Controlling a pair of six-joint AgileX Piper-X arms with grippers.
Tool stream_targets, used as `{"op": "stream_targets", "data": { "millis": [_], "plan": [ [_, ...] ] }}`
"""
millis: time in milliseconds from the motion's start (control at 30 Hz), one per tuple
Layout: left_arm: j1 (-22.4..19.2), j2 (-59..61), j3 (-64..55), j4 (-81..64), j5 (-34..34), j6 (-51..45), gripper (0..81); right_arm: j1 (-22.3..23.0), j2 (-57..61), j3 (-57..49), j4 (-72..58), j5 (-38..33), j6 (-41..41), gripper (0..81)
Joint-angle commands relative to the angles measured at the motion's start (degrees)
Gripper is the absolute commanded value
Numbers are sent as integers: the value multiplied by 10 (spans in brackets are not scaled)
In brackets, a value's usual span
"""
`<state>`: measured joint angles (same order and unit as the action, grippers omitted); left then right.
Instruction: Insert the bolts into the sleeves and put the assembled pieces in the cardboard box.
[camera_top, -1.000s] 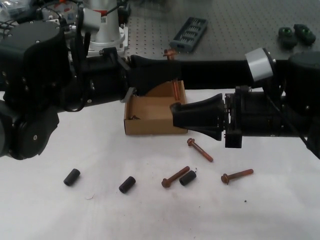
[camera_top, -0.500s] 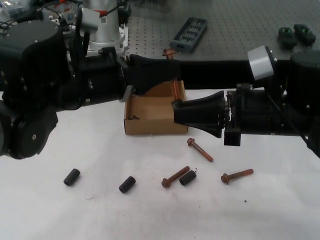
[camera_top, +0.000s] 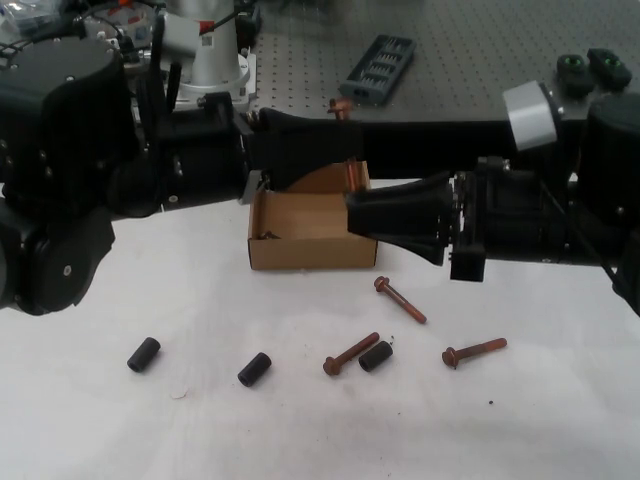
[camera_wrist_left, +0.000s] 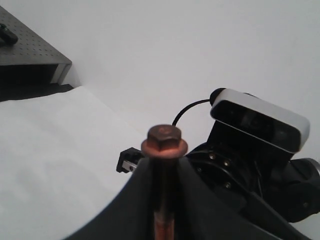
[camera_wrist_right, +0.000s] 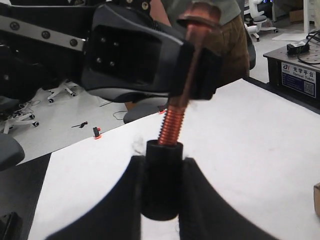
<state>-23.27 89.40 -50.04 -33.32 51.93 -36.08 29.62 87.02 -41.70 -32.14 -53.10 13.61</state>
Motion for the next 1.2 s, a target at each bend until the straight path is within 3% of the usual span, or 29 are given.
{"op": "stream_targets", "data": {
  "millis": [0,333,667,767,833,900,933,1067,1167],
  "plan": [
    [-12,0,-5,3,-11,9,0,-9,-10,-4,-47,21,35,40],
    [-22,0,22,-11,-26,36,0,-31,-24,-4,-72,8,62,40],
    [-22,-1,55,-41,20,87,14,-36,-30,-4,-57,-15,61,40],
    [-21,-1,55,-61,28,93,146,-36,-31,-4,-57,-18,63,40],
    [-21,-1,55,-61,28,93,317,-36,-31,-4,-57,-21,72,40],
    [-17,-1,55,-61,16,93,540,-36,-31,-4,-57,-37,73,40],
    [-14,-1,55,-60,8,93,582,-36,-31,-4,-59,-49,75,40],
    [8,-5,55,-56,32,90,502,-36,-31,-4,-54,-55,83,40],
    [19,-16,55,-33,45,86,487,-36,-31,-4,-54,-55,83,40]
  ]
}}
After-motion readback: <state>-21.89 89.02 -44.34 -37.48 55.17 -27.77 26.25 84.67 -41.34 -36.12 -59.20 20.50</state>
